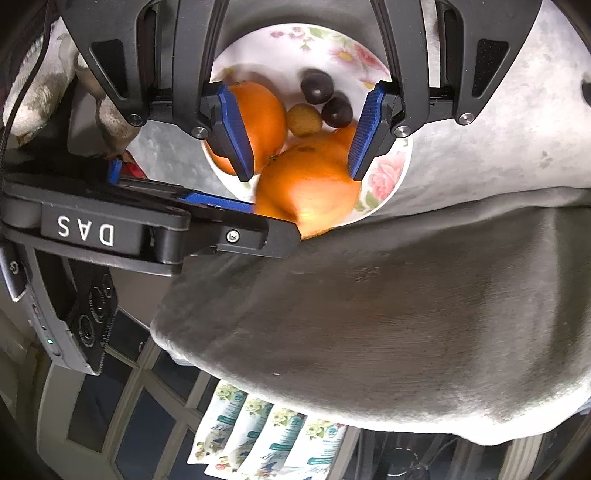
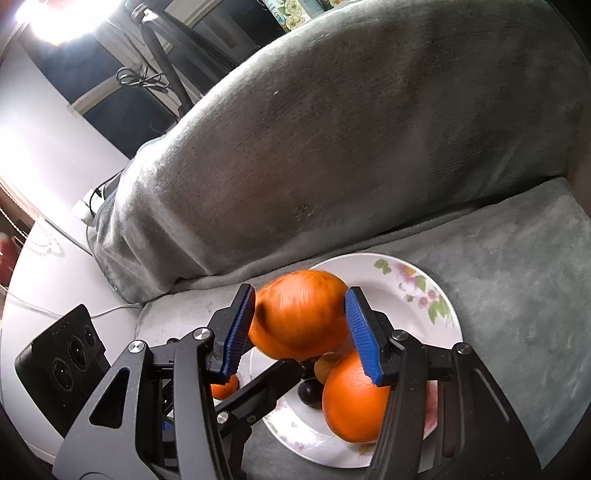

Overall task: Organize fruits
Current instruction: 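Carry the large orange with both grippers and lower it onto the plate, then open both grippers to release the large orange on the plate, then withdraw both grippers from the plate toward the tangerine and kiwi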

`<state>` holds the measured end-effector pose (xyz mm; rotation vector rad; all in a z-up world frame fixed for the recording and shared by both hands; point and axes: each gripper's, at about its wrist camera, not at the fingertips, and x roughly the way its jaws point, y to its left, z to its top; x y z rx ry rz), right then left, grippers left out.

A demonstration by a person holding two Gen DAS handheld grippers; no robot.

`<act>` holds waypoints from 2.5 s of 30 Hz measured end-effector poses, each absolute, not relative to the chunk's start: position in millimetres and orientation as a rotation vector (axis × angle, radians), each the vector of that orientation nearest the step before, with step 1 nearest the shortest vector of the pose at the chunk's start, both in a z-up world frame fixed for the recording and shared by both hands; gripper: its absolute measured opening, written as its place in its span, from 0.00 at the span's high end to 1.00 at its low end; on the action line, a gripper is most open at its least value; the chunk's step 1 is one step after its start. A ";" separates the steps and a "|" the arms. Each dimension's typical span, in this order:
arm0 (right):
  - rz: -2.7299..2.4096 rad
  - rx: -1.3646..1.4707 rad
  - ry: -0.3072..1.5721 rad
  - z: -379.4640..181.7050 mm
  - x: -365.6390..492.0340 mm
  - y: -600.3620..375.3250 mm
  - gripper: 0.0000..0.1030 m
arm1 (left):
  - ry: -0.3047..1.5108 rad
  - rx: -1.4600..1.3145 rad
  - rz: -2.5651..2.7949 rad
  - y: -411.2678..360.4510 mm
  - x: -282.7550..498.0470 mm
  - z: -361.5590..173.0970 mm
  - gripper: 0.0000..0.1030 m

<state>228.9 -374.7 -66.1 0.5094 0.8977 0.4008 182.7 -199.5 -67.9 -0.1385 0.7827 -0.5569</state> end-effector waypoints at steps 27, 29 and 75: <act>0.317 0.499 0.793 -42.8 185.8 -393.8 0.28 | 0.702 -0.063 -0.570 -176.6 121.1 -34.4 0.38; 0.310 0.486 0.790 -42.1 182.2 -392.7 0.28 | 0.698 -0.060 -0.571 -173.3 116.5 -33.8 0.38; 0.661 -0.024 0.801 -75.7 103.6 -200.5 0.21 | 0.772 -0.218 -0.066 73.7 56.2 -102.2 0.37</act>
